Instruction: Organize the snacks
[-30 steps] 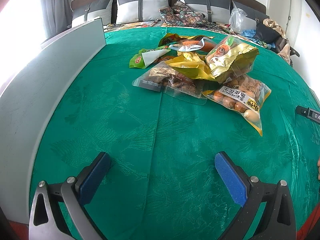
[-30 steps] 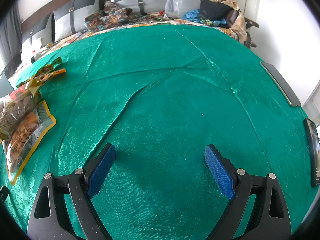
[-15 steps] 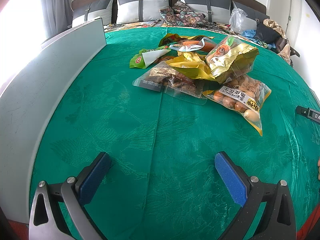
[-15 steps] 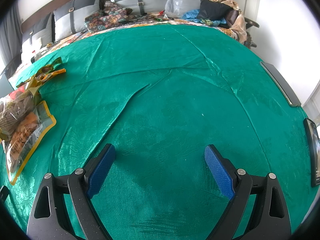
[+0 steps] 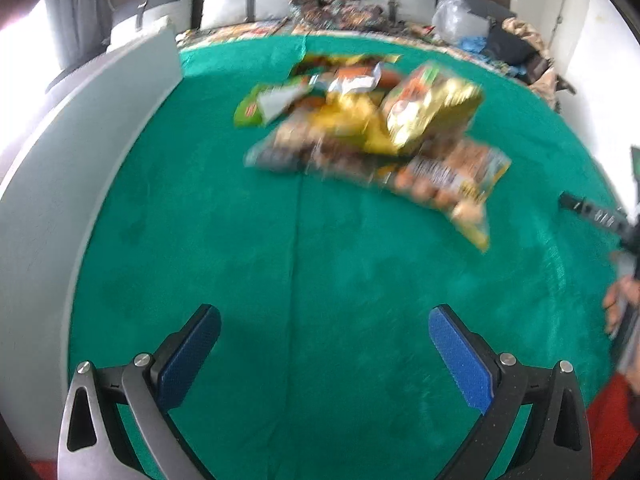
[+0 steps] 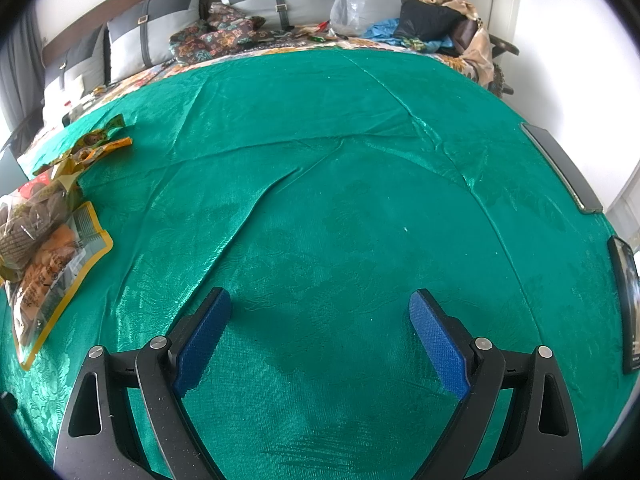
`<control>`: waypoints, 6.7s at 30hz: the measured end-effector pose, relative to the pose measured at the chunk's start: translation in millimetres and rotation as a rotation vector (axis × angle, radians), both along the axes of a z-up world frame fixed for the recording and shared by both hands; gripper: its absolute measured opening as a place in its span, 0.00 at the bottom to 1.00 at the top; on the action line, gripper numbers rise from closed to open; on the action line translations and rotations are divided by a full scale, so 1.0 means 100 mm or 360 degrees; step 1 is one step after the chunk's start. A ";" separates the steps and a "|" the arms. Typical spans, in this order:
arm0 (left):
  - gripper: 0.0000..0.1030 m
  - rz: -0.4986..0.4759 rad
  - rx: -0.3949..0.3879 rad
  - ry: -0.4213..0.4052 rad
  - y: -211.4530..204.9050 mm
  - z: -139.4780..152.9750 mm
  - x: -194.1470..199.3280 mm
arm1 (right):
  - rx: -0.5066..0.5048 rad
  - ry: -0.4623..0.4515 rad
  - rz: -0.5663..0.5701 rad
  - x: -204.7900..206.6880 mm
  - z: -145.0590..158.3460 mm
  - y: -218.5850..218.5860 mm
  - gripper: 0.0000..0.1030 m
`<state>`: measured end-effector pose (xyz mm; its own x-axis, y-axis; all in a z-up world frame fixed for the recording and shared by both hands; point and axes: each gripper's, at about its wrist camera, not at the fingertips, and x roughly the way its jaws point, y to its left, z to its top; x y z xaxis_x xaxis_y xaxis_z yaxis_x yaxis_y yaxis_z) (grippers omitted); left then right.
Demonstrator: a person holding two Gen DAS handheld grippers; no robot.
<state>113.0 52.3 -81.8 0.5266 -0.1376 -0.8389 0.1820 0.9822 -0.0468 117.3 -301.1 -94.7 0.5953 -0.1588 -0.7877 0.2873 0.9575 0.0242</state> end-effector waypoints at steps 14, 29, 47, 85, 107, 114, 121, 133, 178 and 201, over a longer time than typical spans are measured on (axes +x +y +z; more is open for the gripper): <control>0.97 0.0128 0.0056 0.0100 0.32 0.57 1.68 | 0.0002 -0.0001 0.0001 0.00 0.00 0.00 0.91; 0.92 0.0089 0.0083 0.0254 0.20 -0.14 2.37 | 0.0003 -0.0002 0.0002 0.00 0.00 0.00 0.91; 0.62 0.0401 0.0100 0.0048 0.60 -0.06 0.85 | 0.0004 -0.0003 0.0003 0.00 0.00 0.00 0.91; 1.00 0.0355 0.0086 -0.0112 0.54 -0.27 0.38 | 0.0006 -0.0004 0.0008 0.00 -0.01 0.00 0.91; 1.00 0.0348 0.0071 -0.0118 0.54 -0.27 0.38 | 0.0185 0.0172 0.0352 0.63 0.14 1.93 0.89; 1.00 0.0349 0.0075 -0.0118 0.54 -0.27 0.38 | 0.0092 0.0231 0.0628 0.20 0.11 1.44 0.82; 1.00 0.0348 0.0079 -0.0118 0.54 -0.27 0.38 | 0.0123 0.0206 0.0637 -0.18 0.10 1.08 0.87; 1.00 0.0348 0.0079 -0.0118 0.54 -0.28 0.38 | 0.0000 -0.0007 0.0635 -0.33 0.01 1.14 0.92; 0.50 0.0154 -0.0458 -0.0020 0.83 0.30 -0.20 | 0.0328 0.0396 0.0616 -0.14 0.50 1.06 0.56; 0.70 0.1055 -0.0111 -0.0120 3.78 0.89 -0.75 | 0.0729 0.0237 0.1646 0.32 1.69 5.27 0.76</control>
